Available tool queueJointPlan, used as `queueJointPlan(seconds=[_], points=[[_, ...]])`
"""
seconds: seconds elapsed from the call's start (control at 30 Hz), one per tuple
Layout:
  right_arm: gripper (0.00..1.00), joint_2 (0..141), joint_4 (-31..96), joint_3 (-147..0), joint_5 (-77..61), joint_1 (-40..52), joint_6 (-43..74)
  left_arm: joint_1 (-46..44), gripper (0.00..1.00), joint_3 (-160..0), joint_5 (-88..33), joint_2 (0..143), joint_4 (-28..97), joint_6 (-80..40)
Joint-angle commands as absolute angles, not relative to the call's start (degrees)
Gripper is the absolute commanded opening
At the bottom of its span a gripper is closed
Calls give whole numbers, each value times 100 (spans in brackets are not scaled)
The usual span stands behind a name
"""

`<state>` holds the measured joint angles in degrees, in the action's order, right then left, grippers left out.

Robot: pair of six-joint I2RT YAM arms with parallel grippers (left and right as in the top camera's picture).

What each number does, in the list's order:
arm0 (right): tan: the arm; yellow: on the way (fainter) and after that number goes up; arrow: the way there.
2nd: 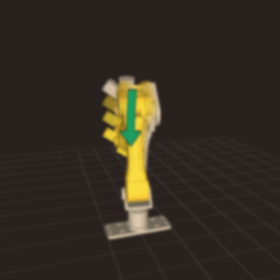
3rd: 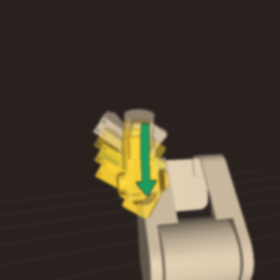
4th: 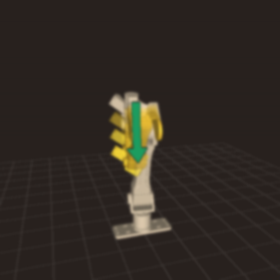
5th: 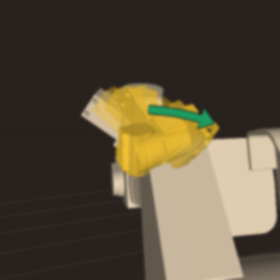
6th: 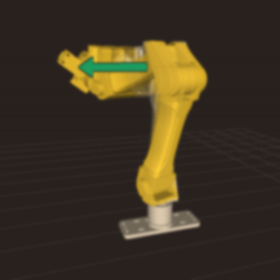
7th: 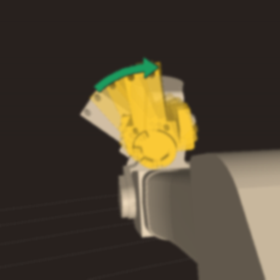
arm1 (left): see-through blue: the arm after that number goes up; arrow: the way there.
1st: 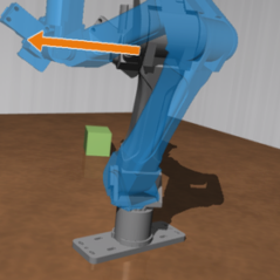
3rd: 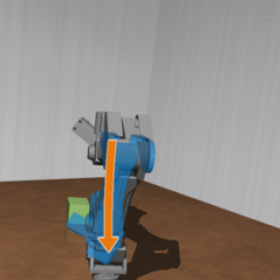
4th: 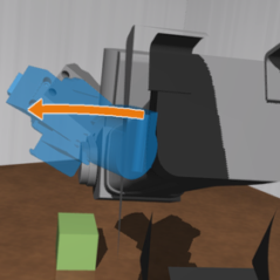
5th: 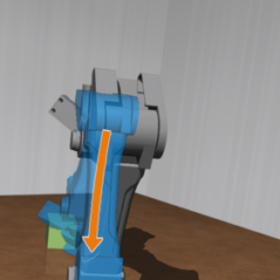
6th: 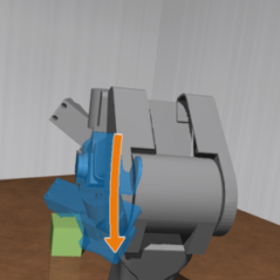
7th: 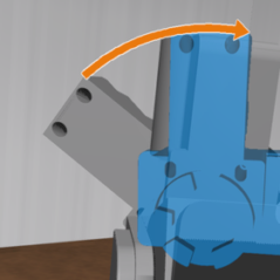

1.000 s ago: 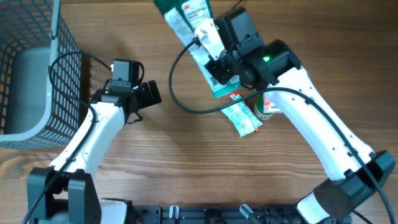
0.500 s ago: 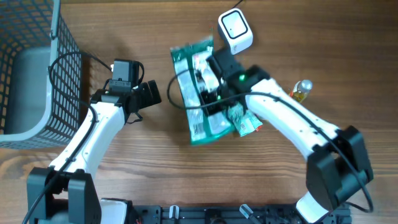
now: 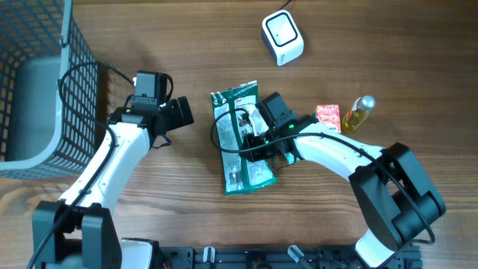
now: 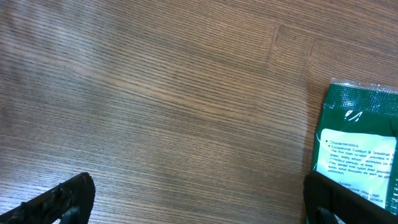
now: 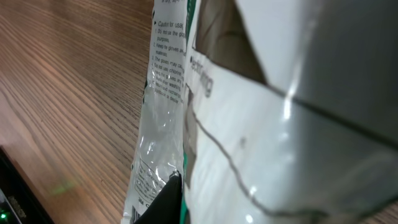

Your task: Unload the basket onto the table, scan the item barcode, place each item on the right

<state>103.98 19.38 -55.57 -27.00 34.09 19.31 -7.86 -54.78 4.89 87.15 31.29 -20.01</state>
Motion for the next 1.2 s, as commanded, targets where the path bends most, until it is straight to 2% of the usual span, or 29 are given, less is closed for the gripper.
queueJointPlan(seconds=[0.0,0.3,0.5,0.63,0.7,0.83,0.9,1.0,1.17], points=[[24,10407,1911,-5542,-2836,3433,1968,-760,100,-5531,565,8711,3131,-1977],[30,10407,1907,-5542,-2790,3430,1962,-760,100,-5531,565,8711,3131,-1977],[4,10407,1905,-5542,-2685,3433,1953,-760,100,-5531,565,8711,3129,-1977],[4,10315,1959,-5787,-2703,3424,1765,-760,100,-5531,565,8711,3129,-1977],[4,10114,2375,-6270,-2613,3422,1365,-760,100,-5531,565,8711,3129,-1977],[4,9780,4080,-7915,-1573,3422,311,-760,100,-5531,565,8711,3129,-1977],[4,9782,5253,-9098,-921,3422,-628,-760,100,-5531,565,8711,3129,-1977],[4,9782,5603,-9878,-248,3422,-1411,-760,100,-5531,565,8711,3129,-1977],[4,9874,5162,-10086,1205,3420,-3430,-760,100,-5531,565,8711,3131,-1977]])
